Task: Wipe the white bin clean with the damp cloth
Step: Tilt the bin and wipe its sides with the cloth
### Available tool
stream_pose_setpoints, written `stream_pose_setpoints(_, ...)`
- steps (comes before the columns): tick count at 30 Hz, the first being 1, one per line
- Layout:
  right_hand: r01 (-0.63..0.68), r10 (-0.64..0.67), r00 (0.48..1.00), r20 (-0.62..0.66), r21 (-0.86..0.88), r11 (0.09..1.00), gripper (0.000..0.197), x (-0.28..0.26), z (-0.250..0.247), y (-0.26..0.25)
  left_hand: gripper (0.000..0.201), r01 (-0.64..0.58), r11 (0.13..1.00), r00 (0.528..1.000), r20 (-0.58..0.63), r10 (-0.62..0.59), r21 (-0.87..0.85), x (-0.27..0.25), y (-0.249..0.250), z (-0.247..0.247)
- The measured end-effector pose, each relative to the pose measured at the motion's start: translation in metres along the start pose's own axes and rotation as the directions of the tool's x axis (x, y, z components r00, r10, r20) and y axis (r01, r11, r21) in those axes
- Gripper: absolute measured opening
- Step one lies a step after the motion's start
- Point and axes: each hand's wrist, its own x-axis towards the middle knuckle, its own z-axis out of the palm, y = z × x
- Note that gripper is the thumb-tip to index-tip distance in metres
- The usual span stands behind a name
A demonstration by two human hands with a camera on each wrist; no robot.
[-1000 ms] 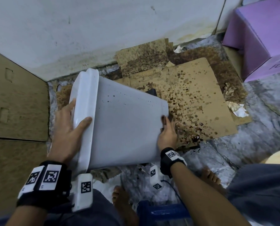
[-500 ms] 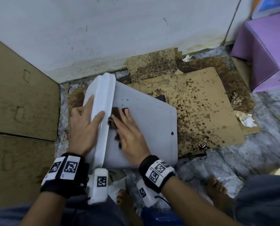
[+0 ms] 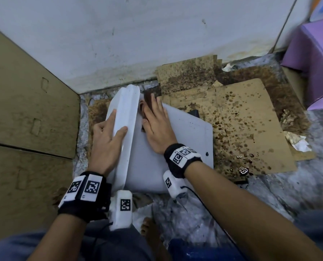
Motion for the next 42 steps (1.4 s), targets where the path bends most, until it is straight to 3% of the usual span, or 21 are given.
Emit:
stream_pose_setpoints(4,-0.09,0.091,0.995,-0.044,0.003,0.996,0.053,0.001,0.002,0.02,0.066,0.058,0.998,0.997,0.06,-0.057,-0.025,0.006,-0.006,-0.009)
stream_pose_setpoints(9,-0.197,0.204,0.978,-0.051,0.121,0.973,0.055,-0.011,0.001,0.036,0.061,0.025,1.0,0.998,0.065,-0.025,-0.004,0.012,-0.004,-0.014)
stream_pose_setpoints(13,-0.119,0.148,0.984,-0.094,0.257,0.959,0.057,-0.012,0.001,0.009,0.043,0.081,0.987,0.995,0.066,-0.072,-0.138,0.008,0.004,-0.008)
stream_pose_setpoints(15,-0.027,0.053,0.994,-0.1,0.248,0.968,0.056,-0.01,0.007,-0.012,0.037,0.043,0.989,0.999,0.018,-0.041,-0.139,0.009,0.008,-0.005)
stream_pose_setpoints(18,-0.017,0.036,0.996,-0.082,0.224,0.974,0.056,-0.001,0.016,-0.028,0.032,0.006,0.997,0.999,-0.042,-0.009,-0.079,0.011,0.012,0.0)
stream_pose_setpoints(23,-0.025,0.023,0.998,-0.061,-0.04,0.999,0.057,-0.006,0.015,-0.007,0.059,-0.065,0.997,0.996,-0.06,0.063,-0.036,0.013,0.009,0.003)
stream_pose_setpoints(30,-0.247,0.243,0.968,-0.058,-0.079,0.966,0.053,-0.037,-0.003,0.078,0.064,-0.097,0.994,0.992,-0.072,0.101,0.057,0.019,0.003,0.004)
stream_pose_setpoints(33,-0.322,0.324,0.94,-0.102,0.04,0.946,0.05,-0.04,-0.008,0.1,0.063,-0.104,0.992,0.99,-0.09,0.11,0.069,0.018,0.005,0.007)
stream_pose_setpoints(36,-0.372,0.392,0.909,-0.142,0.153,0.916,0.046,-0.032,-0.007,0.088,0.061,-0.107,0.987,0.988,-0.097,0.118,0.117,0.018,0.008,0.009)
stream_pose_setpoints(42,-0.104,0.12,0.989,-0.09,0.169,0.98,0.049,-0.008,0.001,0.014,0.06,-0.115,0.989,0.987,-0.1,0.124,0.088,0.013,0.013,0.009)
